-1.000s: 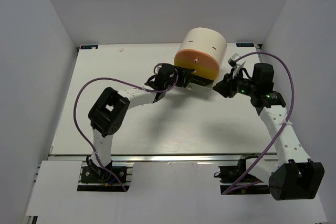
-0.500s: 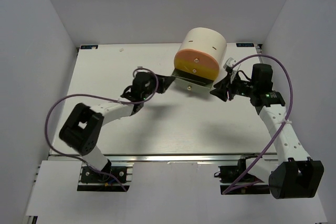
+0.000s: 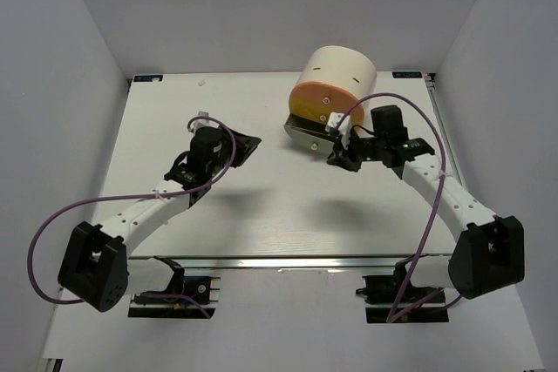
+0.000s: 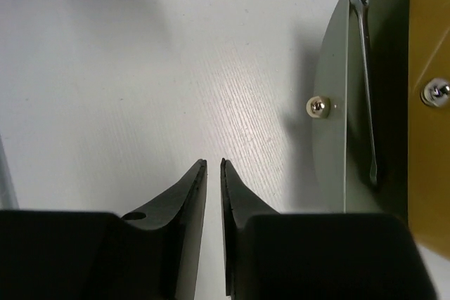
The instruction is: Sort the tools into containers
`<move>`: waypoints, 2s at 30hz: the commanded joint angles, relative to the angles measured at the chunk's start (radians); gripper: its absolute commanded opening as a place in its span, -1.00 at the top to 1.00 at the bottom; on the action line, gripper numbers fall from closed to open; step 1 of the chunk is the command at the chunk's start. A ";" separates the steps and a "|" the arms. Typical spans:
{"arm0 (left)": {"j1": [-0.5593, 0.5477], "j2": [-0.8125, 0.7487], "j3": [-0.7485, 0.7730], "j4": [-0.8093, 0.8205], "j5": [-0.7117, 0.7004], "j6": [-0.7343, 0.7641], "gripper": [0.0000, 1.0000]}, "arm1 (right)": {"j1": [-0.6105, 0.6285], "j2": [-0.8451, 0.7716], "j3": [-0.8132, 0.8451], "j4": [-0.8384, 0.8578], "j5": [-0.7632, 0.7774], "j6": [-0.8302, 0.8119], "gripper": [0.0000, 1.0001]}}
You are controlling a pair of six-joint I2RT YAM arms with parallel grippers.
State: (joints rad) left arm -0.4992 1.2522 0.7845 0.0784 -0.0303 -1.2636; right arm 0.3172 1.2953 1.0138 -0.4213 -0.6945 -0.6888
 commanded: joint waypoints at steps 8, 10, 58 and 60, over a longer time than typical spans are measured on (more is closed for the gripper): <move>0.007 -0.143 -0.097 -0.149 -0.052 0.041 -0.01 | 0.135 0.176 0.080 0.203 0.276 0.074 0.60; 0.007 -0.158 -0.117 -0.155 -0.056 0.040 -0.05 | 0.141 0.199 0.117 0.263 0.268 0.090 0.56; 0.021 -0.335 -0.232 -0.278 -0.120 -0.017 -0.20 | 0.250 0.619 0.476 0.328 0.428 0.232 0.73; 0.021 -0.339 -0.232 -0.279 -0.122 -0.017 -0.20 | 0.252 0.628 0.482 0.326 0.431 0.229 0.73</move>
State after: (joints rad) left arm -0.4862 0.9260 0.5617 -0.1959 -0.1425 -1.2808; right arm 0.5652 1.9221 1.4826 -0.0883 -0.2607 -0.4492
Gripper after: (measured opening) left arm 0.599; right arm 0.136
